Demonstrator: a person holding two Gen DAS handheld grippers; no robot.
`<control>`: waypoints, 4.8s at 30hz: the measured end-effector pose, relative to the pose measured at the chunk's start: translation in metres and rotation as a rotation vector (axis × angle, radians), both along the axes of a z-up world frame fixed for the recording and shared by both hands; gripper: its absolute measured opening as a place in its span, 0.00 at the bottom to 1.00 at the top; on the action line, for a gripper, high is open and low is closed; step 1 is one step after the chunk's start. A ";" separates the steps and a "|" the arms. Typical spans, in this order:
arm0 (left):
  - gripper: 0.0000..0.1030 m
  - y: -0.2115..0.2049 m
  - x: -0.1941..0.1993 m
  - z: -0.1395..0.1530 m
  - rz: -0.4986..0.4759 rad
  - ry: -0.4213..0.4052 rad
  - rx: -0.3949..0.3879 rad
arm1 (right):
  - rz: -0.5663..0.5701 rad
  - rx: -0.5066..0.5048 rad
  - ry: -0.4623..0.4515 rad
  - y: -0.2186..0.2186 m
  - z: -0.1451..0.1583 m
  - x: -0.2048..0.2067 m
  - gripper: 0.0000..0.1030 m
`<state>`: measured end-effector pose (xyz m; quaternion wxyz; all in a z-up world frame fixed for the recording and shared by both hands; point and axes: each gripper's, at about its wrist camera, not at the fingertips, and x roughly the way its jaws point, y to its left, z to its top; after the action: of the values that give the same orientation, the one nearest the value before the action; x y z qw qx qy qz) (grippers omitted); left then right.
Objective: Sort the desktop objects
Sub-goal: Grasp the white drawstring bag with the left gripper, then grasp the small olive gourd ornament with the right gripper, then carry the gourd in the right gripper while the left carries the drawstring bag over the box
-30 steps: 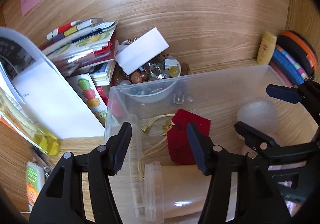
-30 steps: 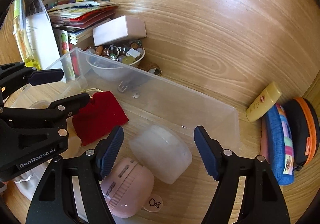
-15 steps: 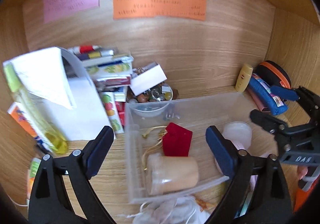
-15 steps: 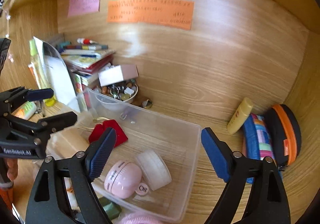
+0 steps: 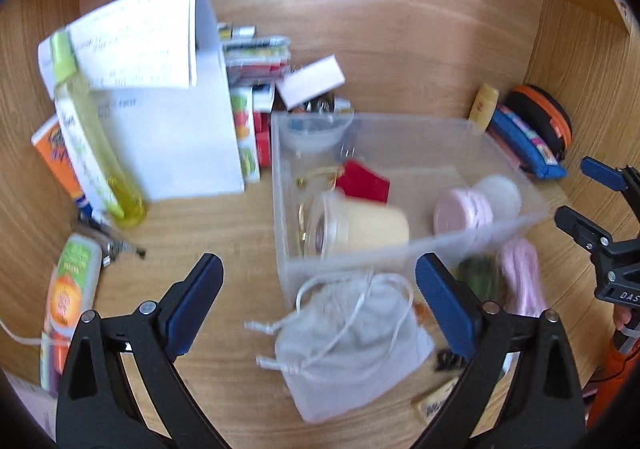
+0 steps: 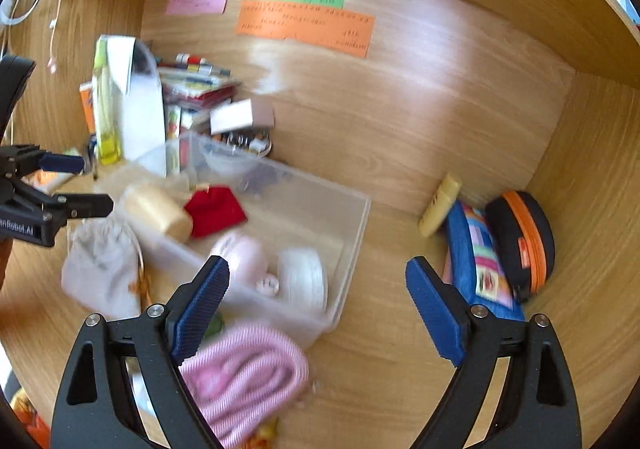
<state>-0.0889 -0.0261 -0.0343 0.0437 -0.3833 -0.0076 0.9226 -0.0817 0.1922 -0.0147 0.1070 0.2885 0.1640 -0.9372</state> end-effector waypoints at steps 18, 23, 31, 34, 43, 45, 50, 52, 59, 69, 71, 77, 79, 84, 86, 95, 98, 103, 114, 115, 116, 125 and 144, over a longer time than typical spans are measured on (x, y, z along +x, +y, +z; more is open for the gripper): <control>0.95 0.011 0.036 -0.052 0.030 -0.140 0.038 | -0.136 -0.078 -0.210 0.044 -0.061 0.053 0.86; 0.95 0.020 0.021 -0.058 0.011 -0.183 0.084 | -0.111 -0.073 -0.219 0.048 -0.067 0.063 0.86; 0.96 0.038 0.005 -0.064 0.010 -0.208 0.009 | -0.054 -0.087 -0.251 0.043 -0.080 0.064 0.82; 0.96 0.041 0.000 -0.065 0.022 -0.192 -0.014 | -0.039 -0.091 -0.270 0.038 -0.085 0.061 0.70; 0.72 0.033 0.007 -0.060 0.008 -0.140 -0.021 | 0.015 -0.139 -0.299 0.035 -0.094 0.057 0.54; 0.71 0.031 0.009 -0.058 0.017 -0.132 -0.029 | 0.011 -0.126 -0.299 0.034 -0.096 0.057 0.38; 0.66 0.023 0.021 -0.054 0.040 -0.106 -0.033 | -0.007 -0.157 -0.306 0.045 -0.094 0.053 0.30; 0.66 0.015 0.026 -0.050 0.054 -0.093 -0.014 | -0.013 -0.162 -0.312 0.048 -0.093 0.050 0.30; 0.65 -0.002 0.039 -0.044 0.095 -0.059 0.036 | 0.006 -0.151 -0.307 0.039 -0.090 0.040 0.30; 0.65 -0.008 0.047 -0.040 0.091 -0.023 0.065 | -0.006 -0.171 -0.324 0.038 -0.096 0.027 0.19; 0.65 -0.008 0.047 -0.040 0.087 -0.023 0.070 | -0.018 -0.202 -0.323 0.041 -0.094 0.026 0.19; 0.65 -0.009 0.052 -0.021 0.076 0.029 0.091 | -0.052 -0.250 -0.270 0.048 -0.077 0.027 0.17; 0.65 -0.008 0.055 -0.012 0.064 0.054 0.101 | -0.052 -0.262 -0.247 0.049 -0.068 0.029 0.17; 0.65 -0.002 0.059 0.006 0.042 0.102 0.096 | -0.055 -0.263 -0.205 0.050 -0.055 0.032 0.17; 0.65 0.001 0.060 0.011 0.032 0.114 0.098 | -0.059 -0.264 -0.189 0.052 -0.049 0.033 0.17; 0.65 0.002 0.068 0.027 0.006 0.147 0.139 | -0.066 -0.285 -0.122 0.061 -0.025 0.044 0.17; 0.64 0.002 0.070 0.035 -0.005 0.165 0.152 | -0.051 -0.285 -0.085 0.060 -0.011 0.048 0.17; 0.64 0.003 0.075 0.053 -0.003 0.222 0.149 | -0.026 -0.271 -0.018 0.053 0.010 0.051 0.17; 0.64 0.004 0.068 0.077 0.002 0.283 0.122 | 0.014 -0.232 0.065 0.041 0.042 0.041 0.17; 0.64 0.003 0.065 0.078 0.004 0.282 0.119 | 0.019 -0.229 0.069 0.040 0.043 0.039 0.17; 0.64 0.003 0.063 0.078 0.002 0.280 0.121 | 0.022 -0.228 0.072 0.039 0.044 0.036 0.17; 0.64 0.000 0.032 0.084 -0.007 0.267 0.115 | 0.039 -0.261 0.081 0.027 0.054 0.002 0.17; 0.64 0.017 -0.060 0.064 -0.007 0.192 0.072 | 0.046 -0.301 -0.038 -0.001 0.028 -0.087 0.17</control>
<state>-0.1486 -0.0087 0.0298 0.0611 -0.2915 -0.0351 0.9540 -0.1682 0.1908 0.0133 0.1736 0.2830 0.0262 -0.9429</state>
